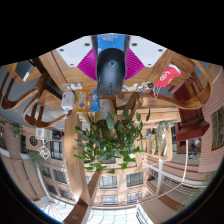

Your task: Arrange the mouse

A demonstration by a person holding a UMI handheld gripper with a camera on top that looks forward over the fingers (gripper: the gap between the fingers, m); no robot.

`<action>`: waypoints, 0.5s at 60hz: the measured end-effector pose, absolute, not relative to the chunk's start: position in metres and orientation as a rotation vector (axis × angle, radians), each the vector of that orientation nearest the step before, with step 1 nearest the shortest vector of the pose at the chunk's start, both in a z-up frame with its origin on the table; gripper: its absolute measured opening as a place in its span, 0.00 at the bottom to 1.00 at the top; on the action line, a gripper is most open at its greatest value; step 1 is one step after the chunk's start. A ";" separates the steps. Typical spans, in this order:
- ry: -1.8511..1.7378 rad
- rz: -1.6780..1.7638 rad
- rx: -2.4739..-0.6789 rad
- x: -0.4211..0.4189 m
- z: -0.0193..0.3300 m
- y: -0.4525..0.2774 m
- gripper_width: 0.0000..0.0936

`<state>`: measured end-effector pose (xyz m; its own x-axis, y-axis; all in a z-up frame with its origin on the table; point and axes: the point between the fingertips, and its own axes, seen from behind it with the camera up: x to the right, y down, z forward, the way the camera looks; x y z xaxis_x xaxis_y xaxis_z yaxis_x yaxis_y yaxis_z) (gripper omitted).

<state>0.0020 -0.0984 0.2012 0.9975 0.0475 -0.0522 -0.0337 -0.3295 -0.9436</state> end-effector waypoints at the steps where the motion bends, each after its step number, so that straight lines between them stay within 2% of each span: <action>1: -0.005 0.074 -1.933 0.012 0.189 -0.098 0.38; 4: 0.010 0.037 -2.014 0.039 0.146 -0.101 0.38; 5: 0.016 0.010 -2.028 0.034 0.119 -0.110 0.38; 9: 0.007 -0.015 -2.123 0.067 0.079 -0.113 0.38; 13: 0.014 -0.036 -2.189 0.063 0.032 -0.121 0.38; 16: 0.017 -0.011 -2.225 0.078 0.018 -0.127 0.39; 26: 0.039 0.026 -2.287 0.072 -0.012 -0.135 0.56; 30: 0.047 0.041 -2.282 0.079 -0.004 -0.142 0.64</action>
<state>0.0795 -0.1421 -0.0042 0.9988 -0.0200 -0.0453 -0.0474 -0.6529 -0.7560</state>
